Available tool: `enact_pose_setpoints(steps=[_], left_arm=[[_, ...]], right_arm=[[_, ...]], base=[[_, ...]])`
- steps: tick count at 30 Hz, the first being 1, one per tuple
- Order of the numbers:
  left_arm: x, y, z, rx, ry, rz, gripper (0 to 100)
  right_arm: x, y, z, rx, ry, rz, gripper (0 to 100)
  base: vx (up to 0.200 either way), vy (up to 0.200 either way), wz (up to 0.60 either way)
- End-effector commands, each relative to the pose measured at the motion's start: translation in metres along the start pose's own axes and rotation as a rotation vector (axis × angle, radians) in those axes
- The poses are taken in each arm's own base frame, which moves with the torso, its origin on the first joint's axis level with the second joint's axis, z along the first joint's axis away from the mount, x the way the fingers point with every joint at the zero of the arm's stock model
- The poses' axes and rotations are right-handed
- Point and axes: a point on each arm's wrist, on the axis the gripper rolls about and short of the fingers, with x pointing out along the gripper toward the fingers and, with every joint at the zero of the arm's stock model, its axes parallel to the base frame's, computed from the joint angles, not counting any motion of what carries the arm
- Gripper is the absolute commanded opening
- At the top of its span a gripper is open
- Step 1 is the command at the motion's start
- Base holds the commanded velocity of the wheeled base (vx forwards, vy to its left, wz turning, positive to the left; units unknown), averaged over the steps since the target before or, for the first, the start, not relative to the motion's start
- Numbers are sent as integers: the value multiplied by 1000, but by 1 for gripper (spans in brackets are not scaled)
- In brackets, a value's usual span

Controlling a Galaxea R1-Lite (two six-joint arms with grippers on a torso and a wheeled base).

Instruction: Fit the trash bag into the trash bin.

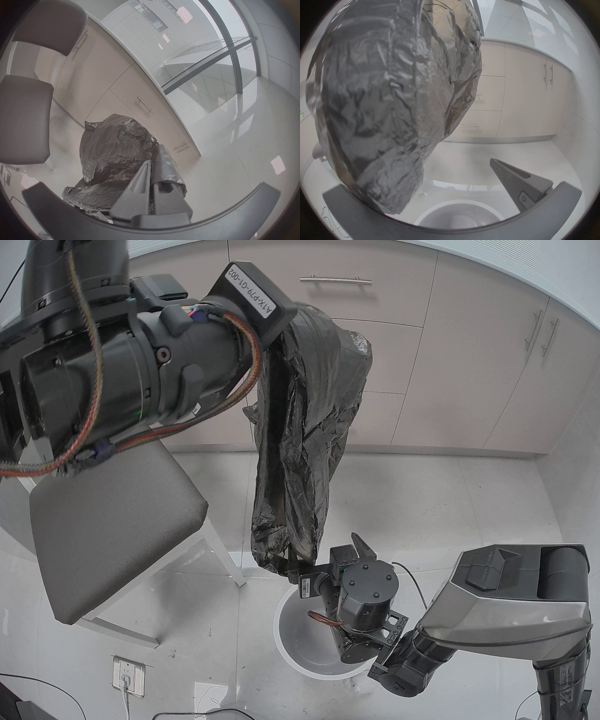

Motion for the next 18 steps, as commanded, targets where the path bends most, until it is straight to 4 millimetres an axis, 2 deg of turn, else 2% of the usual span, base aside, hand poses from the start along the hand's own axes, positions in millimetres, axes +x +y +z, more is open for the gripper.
enact_pose_setpoints(steps=[1,18], left_arm=[[0,1,-2,2,5,3,0],[1,4,-5,4,18,11,0]], right_arm=[[1,2,-7,-3,2,3,0],[-13,-4,11,-31,-34,12,0]], base=[[0,0,0],[0,0,0]])
